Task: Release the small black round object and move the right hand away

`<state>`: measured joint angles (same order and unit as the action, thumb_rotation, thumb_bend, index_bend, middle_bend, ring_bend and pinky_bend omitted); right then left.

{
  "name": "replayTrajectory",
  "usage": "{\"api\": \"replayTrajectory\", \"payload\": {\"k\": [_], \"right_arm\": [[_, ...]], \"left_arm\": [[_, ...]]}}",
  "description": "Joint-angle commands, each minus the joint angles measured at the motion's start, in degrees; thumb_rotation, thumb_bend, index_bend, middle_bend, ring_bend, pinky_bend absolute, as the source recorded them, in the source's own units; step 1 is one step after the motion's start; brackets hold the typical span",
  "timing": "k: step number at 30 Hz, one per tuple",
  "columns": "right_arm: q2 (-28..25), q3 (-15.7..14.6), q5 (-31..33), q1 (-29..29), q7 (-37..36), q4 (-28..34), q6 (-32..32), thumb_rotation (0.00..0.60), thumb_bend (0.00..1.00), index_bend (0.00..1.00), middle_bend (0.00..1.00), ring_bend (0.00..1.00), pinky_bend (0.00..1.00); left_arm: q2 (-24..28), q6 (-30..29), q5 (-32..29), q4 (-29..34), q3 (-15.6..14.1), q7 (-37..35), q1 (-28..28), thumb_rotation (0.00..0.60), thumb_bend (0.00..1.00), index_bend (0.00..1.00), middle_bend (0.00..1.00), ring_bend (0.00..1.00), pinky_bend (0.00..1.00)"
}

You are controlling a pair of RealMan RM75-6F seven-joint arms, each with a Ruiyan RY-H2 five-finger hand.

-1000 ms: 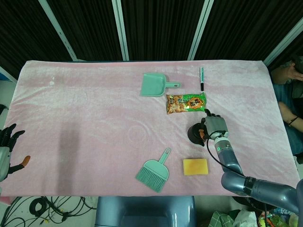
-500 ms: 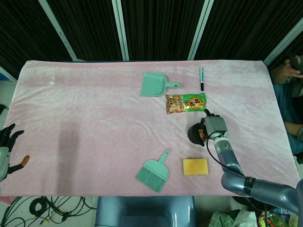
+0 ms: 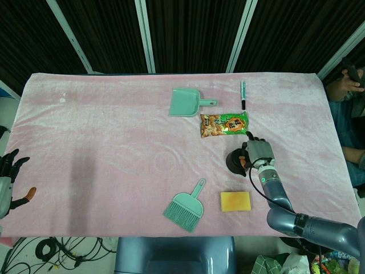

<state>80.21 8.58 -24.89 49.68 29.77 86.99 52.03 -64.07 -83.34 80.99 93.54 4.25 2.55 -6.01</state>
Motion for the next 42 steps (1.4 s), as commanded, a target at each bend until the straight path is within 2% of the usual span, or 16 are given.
{"api": "replayTrajectory", "payload": {"k": [1, 13, 24, 34, 42], "right_arm": [[-0.03, 0.18, -0.21, 0.01, -0.22, 0.14, -0.01, 0.600, 0.31, 0.64, 0.05, 0.17, 0.18], [-1.55, 1.71, -1.34, 0.33, -0.95, 2.03, 0.83, 0.600, 0.31, 0.65, 0.05, 0.17, 0.18], [-5.81, 2.98, -0.92, -0.02, -1.56, 4.85, 1.50, 0.600, 0.31, 0.65, 0.05, 0.17, 0.18], [-13.84, 1.48, 1.41, -2.46, -2.75, 5.16, -1.07, 0.600, 0.31, 0.65, 0.05, 0.17, 0.18], [-13.86, -0.21, 2.92, -4.00, -4.33, 0.67, -3.87, 0.600, 0.31, 0.65, 0.05, 0.17, 0.18]], "left_arm": [[-0.05, -0.04, -0.06, 0.01, 0.03, 0.01, 0.02, 0.600, 0.28, 0.16, 0.02, 0.00, 0.00], [-0.06, 0.02, -0.32, 0.09, 0.12, 0.03, 0.04, 0.600, 0.28, 0.16, 0.02, 0.00, 0.00], [-0.13, -0.06, -0.31, 0.13, 0.10, 0.21, 0.08, 0.600, 0.28, 0.16, 0.02, 0.00, 0.00], [-0.23, -0.36, -0.02, 0.20, 0.02, 0.46, 0.17, 0.600, 0.28, 0.16, 0.02, 0.00, 0.00], [-0.31, -0.56, 0.03, 0.28, 0.00, 0.77, 0.26, 0.600, 0.28, 0.16, 0.02, 0.00, 0.00]]}}
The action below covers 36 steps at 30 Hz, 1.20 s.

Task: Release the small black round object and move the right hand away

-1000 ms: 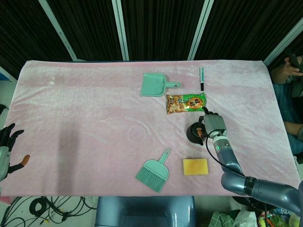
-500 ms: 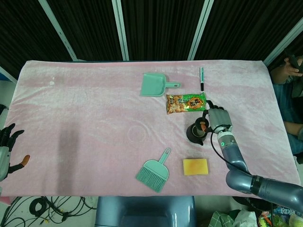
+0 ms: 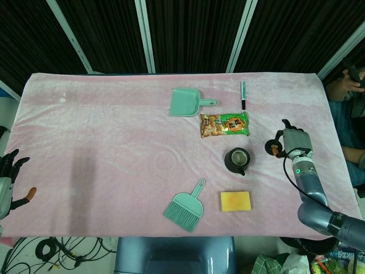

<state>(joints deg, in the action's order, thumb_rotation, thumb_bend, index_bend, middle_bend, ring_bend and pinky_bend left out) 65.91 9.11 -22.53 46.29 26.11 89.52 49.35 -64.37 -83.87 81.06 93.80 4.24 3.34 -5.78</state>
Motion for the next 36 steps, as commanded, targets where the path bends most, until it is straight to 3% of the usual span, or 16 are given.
{"api": "replayTrajectory", "payload": {"k": [1, 10, 24, 26, 30, 36], "right_arm": [[0.91, -1.12, 0.76, -0.94, -1.04, -2.98, -1.80, 0.600, 0.31, 0.65, 0.05, 0.17, 0.18], [7.19, -3.74, -1.10, -4.09, -4.53, -10.97, -4.38, 0.600, 0.31, 0.65, 0.05, 0.17, 0.18], [15.47, -3.89, -6.59, -6.63, -9.04, -20.50, -6.62, 0.600, 0.30, 0.65, 0.05, 0.17, 0.18], [15.66, -3.77, -6.98, -6.69, -9.18, -20.74, -6.79, 0.600, 0.26, 0.60, 0.05, 0.17, 0.18], [15.01, -3.81, -7.73, -6.58, -8.80, -20.18, -7.49, 0.600, 0.18, 0.41, 0.05, 0.16, 0.18], [13.15, -2.99, -7.84, -6.48, -9.04, -18.00, -7.54, 0.600, 0.15, 0.26, 0.03, 0.14, 0.18]], "left_arm": [[0.00, -0.02, -0.15, 0.05, 0.06, -0.11, 0.04, 0.600, 0.28, 0.16, 0.02, 0.00, 0.00], [0.00, 0.04, -0.23, 0.07, 0.08, 0.04, 0.03, 0.600, 0.28, 0.16, 0.02, 0.00, 0.00], [0.00, 0.09, -0.68, 0.10, 0.27, -0.02, 0.09, 0.600, 0.28, 0.16, 0.02, 0.00, 0.00], [0.01, 0.10, -0.68, 0.10, 0.26, -0.02, 0.09, 0.600, 0.28, 0.16, 0.02, 0.00, 0.00], [0.00, 0.11, -0.72, 0.10, 0.29, 0.07, 0.08, 0.600, 0.28, 0.16, 0.02, 0.00, 0.00], [-0.05, 0.09, -0.78, 0.12, 0.29, 0.33, 0.10, 0.600, 0.28, 0.16, 0.02, 0.00, 0.00]]}}
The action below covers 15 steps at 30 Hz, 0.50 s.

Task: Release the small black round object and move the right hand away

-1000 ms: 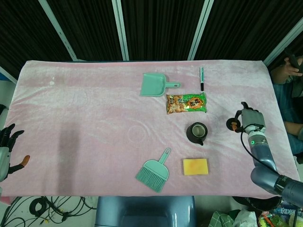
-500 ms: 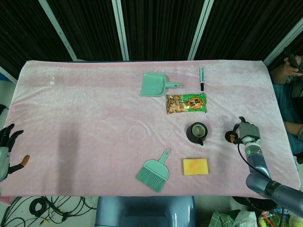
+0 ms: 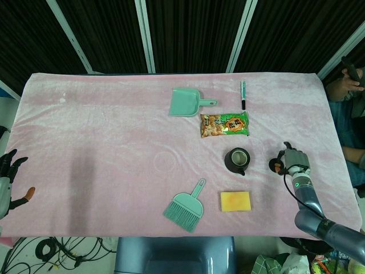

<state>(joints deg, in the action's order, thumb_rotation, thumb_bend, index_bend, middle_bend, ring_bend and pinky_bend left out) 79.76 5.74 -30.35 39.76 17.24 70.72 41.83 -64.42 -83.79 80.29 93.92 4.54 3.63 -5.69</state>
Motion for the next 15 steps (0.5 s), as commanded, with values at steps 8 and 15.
{"api": "replayTrajectory", "payload": {"k": [8, 15], "right_arm": [[-7.45, 2.53, -0.13, 0.58, -0.52, 8.81, 1.42, 0.600, 0.11, 0.13, 0.00, 0.11, 0.18], [-16.34, 4.55, -14.78, -6.48, -8.54, 20.78, 11.59, 0.600, 0.11, 0.12, 0.00, 0.12, 0.18]], "left_arm": [[-0.15, -0.09, 0.15, -0.01, -0.03, 0.45, -0.03, 0.600, 0.28, 0.16, 0.02, 0.00, 0.00], [-0.15, -0.30, 0.19, -0.04, 0.02, 0.13, 0.08, 0.600, 0.28, 0.16, 0.02, 0.00, 0.00]]}}
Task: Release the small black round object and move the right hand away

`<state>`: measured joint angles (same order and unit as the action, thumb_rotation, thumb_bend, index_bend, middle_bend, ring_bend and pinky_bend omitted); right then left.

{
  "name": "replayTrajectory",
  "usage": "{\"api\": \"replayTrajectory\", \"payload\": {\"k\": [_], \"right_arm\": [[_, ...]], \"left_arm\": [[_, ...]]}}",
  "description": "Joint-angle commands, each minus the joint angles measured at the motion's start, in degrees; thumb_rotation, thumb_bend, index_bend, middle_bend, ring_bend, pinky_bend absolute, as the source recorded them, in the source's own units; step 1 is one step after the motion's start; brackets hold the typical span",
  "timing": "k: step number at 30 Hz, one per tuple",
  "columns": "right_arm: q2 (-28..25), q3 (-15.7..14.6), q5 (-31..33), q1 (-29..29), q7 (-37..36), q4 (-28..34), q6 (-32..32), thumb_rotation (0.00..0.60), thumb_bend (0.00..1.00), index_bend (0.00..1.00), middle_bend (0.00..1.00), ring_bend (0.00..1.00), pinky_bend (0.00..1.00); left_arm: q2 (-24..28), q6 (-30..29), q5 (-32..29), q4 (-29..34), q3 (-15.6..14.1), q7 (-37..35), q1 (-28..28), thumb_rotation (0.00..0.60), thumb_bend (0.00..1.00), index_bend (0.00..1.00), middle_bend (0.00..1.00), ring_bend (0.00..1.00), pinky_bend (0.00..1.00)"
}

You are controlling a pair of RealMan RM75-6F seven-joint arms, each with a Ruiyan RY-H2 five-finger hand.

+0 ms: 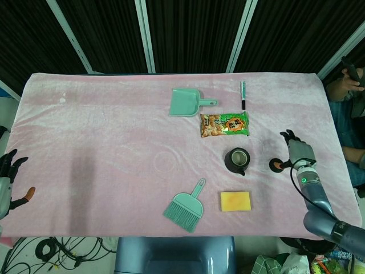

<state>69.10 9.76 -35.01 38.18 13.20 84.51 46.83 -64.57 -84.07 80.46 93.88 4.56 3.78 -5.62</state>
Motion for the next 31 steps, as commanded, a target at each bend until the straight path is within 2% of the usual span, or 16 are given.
{"api": "replayTrajectory", "payload": {"k": [1, 4, 8, 12, 18, 26, 31], "right_arm": [[-6.98, -0.29, -13.59, -6.65, -5.12, 8.60, 9.09, 0.600, 0.11, 0.12, 0.00, 0.12, 0.18], [-9.34, -3.95, -23.34, -11.71, -5.19, 11.75, 16.74, 0.600, 0.11, 0.12, 0.00, 0.12, 0.18], [-9.42, -9.67, -36.60, -18.97, -8.19, 12.92, 26.61, 0.600, 0.11, 0.12, 0.00, 0.12, 0.18], [-8.66, -13.99, -44.80, -23.14, -9.36, 11.47, 31.13, 0.600, 0.11, 0.12, 0.00, 0.11, 0.17], [-6.67, -15.38, -49.74, -26.47, -8.06, 10.03, 36.02, 0.600, 0.11, 0.12, 0.00, 0.11, 0.18], [-2.71, -14.41, -51.39, -29.87, -8.04, 5.94, 41.06, 0.600, 0.12, 0.12, 0.00, 0.11, 0.18], [-2.16, -13.89, -52.39, -30.22, -7.89, 4.87, 41.31, 0.600, 0.12, 0.12, 0.00, 0.11, 0.18]], "left_arm": [[0.00, -0.04, 0.09, -0.01, -0.02, -0.02, 0.02, 0.600, 0.28, 0.16, 0.02, 0.00, 0.00], [-0.04, -0.07, 0.27, 0.01, -0.10, 0.18, 0.00, 0.600, 0.28, 0.16, 0.02, 0.00, 0.00], [-0.27, -0.60, 0.71, 0.03, -0.20, 0.79, 0.13, 0.600, 0.28, 0.16, 0.02, 0.00, 0.00], [0.01, -0.43, 1.13, 0.77, -0.55, -0.64, 0.29, 0.600, 0.28, 0.16, 0.02, 0.00, 0.00], [0.53, -0.27, 1.73, 0.88, -0.92, -1.59, 0.37, 0.600, 0.28, 0.16, 0.01, 0.00, 0.00], [0.63, -0.04, 1.28, 1.12, -0.84, -2.11, 0.44, 0.600, 0.28, 0.16, 0.01, 0.00, 0.00], [0.58, 0.00, 1.24, 1.06, -0.80, -1.42, 0.36, 0.600, 0.28, 0.16, 0.01, 0.00, 0.00]]}}
